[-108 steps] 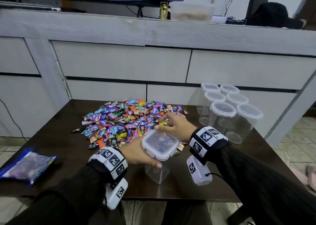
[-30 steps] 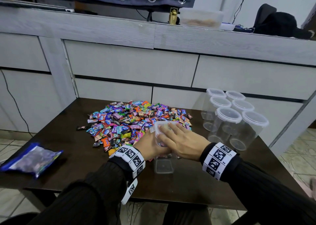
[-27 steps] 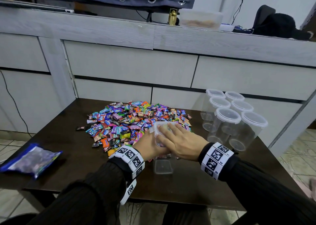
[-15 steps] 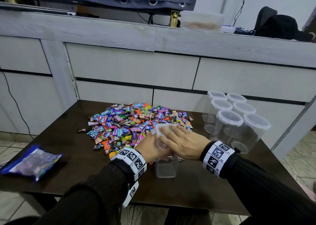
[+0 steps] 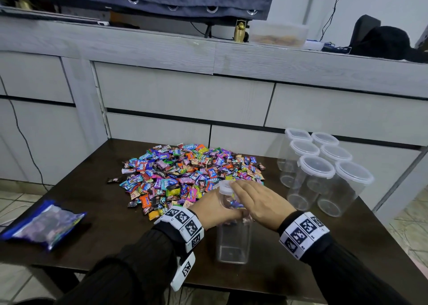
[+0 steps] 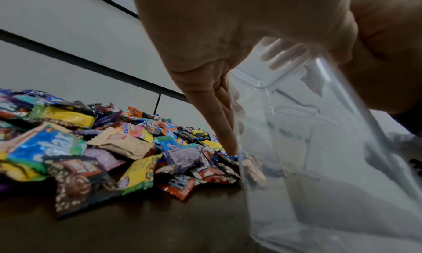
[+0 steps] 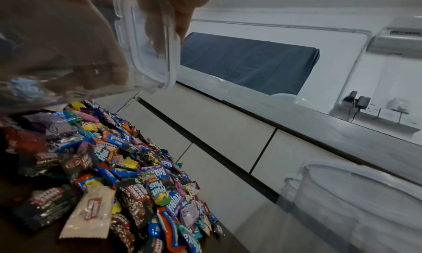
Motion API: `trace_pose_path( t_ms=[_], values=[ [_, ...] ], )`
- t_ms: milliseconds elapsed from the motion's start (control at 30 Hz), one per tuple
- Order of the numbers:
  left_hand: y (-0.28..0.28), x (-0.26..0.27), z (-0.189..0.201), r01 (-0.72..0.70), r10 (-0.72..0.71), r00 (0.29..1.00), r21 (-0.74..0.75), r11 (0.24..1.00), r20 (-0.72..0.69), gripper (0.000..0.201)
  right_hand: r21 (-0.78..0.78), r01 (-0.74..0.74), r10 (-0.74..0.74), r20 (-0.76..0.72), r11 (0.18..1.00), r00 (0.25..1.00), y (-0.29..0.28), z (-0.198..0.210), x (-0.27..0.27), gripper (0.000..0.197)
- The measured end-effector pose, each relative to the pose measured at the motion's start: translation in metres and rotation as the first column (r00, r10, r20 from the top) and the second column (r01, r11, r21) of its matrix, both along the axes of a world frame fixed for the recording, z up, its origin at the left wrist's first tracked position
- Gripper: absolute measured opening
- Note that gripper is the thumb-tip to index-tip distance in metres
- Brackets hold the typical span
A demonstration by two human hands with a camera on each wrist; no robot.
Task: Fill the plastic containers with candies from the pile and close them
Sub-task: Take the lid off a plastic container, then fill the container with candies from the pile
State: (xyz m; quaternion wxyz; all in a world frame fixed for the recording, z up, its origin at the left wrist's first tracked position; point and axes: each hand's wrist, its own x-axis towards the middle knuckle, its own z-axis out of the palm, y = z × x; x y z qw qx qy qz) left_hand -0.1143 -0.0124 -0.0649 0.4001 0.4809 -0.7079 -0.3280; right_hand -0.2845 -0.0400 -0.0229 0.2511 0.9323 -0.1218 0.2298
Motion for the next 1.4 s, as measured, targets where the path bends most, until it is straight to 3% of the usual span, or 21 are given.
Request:
trace_pose_path(
  t_ms=[167, 300, 367, 433, 567, 667, 800, 933, 1033, 1167, 1267, 1400],
  values=[
    [-0.002, -0.003, 0.0, 0.046, -0.044, 0.998, 0.059, 0.997, -0.036, 0.035, 0.028, -0.004, 0.003, 0.034, 1.0, 0.999, -0.005, 0.008, 0.002, 0.032],
    [0.004, 0.0, 0.004, 0.063, -0.064, 0.996, -0.021, 0.998, -0.061, 0.044, 0.128, -0.052, 0.054, -0.008, 0.99, 0.999, -0.003, 0.019, -0.001, 0.026],
    [0.008, 0.002, 0.007, 0.046, -0.047, 0.999, -0.061, 0.997, -0.016, 0.05, 0.217, -0.038, 0.045, -0.025, 0.975, 0.999, 0.002, 0.025, -0.005, 0.035],
    [0.011, 0.002, 0.007, 0.06, -0.06, 0.998, -0.082, 0.995, 0.003, 0.061, 0.354, 0.021, -0.015, -0.021, 0.935, 1.0, 0.009, 0.026, -0.005, 0.046],
    [0.016, 0.0, -0.003, 0.068, -0.051, 0.986, -0.099, 0.993, 0.161, 0.047, 0.59, 0.104, -0.139, 0.014, 0.801, 0.99, 0.02, 0.017, 0.001, 0.053],
    [0.018, -0.003, -0.006, 0.084, -0.083, 0.993, -0.016, 0.996, 0.079, 0.047, 0.625, 0.162, -0.199, -0.01, 0.764, 0.98, 0.022, 0.013, 0.003, 0.059],
    [0.019, 0.003, -0.016, 0.055, -0.049, 0.996, 0.088, 0.995, -0.069, 0.088, 0.67, 0.104, -0.269, 0.148, 0.735, 0.952, 0.014, 0.021, -0.012, 0.06],
    [0.026, 0.015, -0.021, 0.013, -0.017, 0.999, 0.135, 0.991, 0.034, 0.086, 0.718, 0.188, -0.414, 0.151, 0.67, 0.898, -0.004, 0.024, -0.066, 0.057],
    [0.032, 0.019, -0.021, 0.011, -0.011, 1.0, 0.136, 0.991, 0.004, 0.082, 0.752, 0.413, -0.573, -0.058, 0.514, 0.818, -0.014, 0.007, -0.121, 0.052],
    [0.037, 0.02, -0.024, 0.008, -0.008, 1.0, 0.125, 0.992, -0.002, 0.086, 0.645, 0.73, -0.72, -0.395, 0.224, 0.57, -0.011, -0.033, -0.178, 0.056],
    [0.039, 0.018, -0.024, 0.002, -0.006, 0.999, 0.098, 0.995, 0.04, 0.084, 0.593, 0.801, -0.79, -0.45, 0.084, 0.416, -0.005, -0.057, -0.198, 0.058],
    [0.037, 0.021, -0.025, 0.029, -0.036, 0.998, 0.119, 0.992, 0.057, 0.09, 0.626, 0.779, -0.841, -0.438, -0.034, 0.316, 0.0, -0.077, -0.202, 0.062]
  ],
)
